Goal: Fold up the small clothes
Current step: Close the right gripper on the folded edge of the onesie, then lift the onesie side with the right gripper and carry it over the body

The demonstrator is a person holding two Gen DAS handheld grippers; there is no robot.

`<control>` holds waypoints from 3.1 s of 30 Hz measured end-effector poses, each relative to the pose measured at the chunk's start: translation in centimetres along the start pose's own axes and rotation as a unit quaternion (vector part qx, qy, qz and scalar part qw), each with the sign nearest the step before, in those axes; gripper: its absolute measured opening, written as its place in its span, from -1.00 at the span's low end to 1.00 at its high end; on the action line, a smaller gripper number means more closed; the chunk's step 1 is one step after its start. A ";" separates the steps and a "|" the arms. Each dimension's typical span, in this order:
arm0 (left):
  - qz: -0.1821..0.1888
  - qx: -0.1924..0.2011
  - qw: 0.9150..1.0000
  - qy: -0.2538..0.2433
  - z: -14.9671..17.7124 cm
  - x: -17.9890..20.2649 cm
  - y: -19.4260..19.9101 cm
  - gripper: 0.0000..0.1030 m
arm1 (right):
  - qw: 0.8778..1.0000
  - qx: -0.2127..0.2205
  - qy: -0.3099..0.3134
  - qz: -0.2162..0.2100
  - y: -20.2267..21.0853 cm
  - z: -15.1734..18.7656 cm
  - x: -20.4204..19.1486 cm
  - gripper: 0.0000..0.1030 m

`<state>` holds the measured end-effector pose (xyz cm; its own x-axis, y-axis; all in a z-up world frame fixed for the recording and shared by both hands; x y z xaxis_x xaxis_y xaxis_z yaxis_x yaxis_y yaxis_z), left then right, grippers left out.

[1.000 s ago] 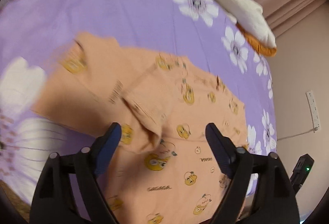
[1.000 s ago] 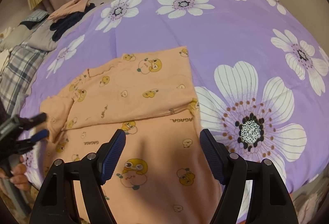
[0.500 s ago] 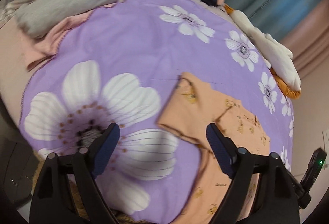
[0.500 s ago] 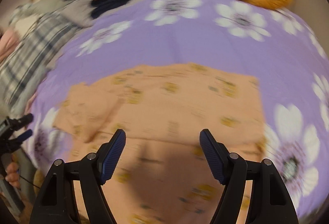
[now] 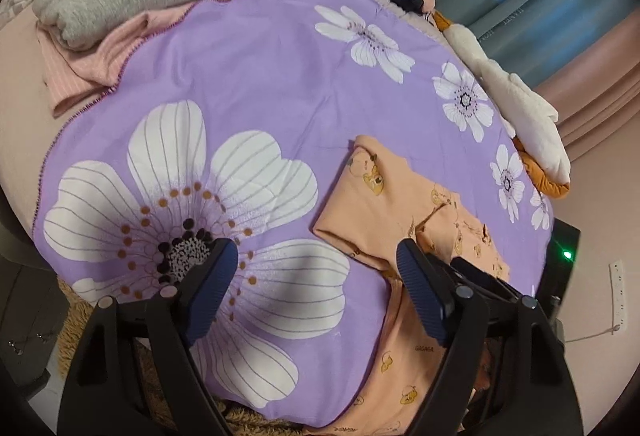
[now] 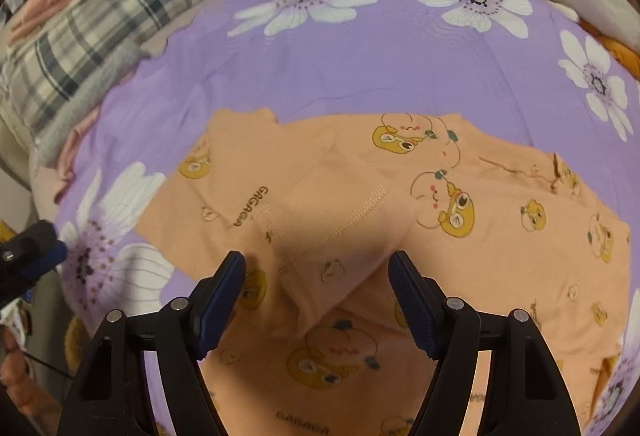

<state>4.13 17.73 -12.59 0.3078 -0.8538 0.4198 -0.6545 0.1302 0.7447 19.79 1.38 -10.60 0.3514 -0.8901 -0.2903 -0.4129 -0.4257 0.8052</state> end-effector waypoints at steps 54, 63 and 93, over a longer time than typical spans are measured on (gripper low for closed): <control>-0.008 -0.029 0.998 -0.056 0.4 3.2 -1.7 0.57 | 0.978 0.199 -0.054 -0.027 13.3 -6.5 3.4 -0.77; -0.004 -0.049 0.996 -0.069 1.1 4.3 -3.0 0.57 | 0.976 0.206 -0.061 -0.019 13.9 -6.9 4.7 -0.77; 0.001 -0.076 0.990 -0.116 2.0 7.9 -5.1 0.57 | 0.972 0.186 -0.143 0.001 12.4 -5.2 12.2 -0.77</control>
<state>8.49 9.36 -14.10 0.1288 -0.9439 0.3041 -0.5385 0.1910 0.8207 23.30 -13.88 -1.41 0.1246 -0.8770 -0.4641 -0.7069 -0.4067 0.5788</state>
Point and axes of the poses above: each gripper's, at about its wrist camera, not at the fingertips, and y roughly against the way its jaws point, x to its right, z to its underside, the point moved 4 cm from there along -y, roughly the way its jaws point, and after that the axes turned 13 degrees about -y, right-handed, at the moved point
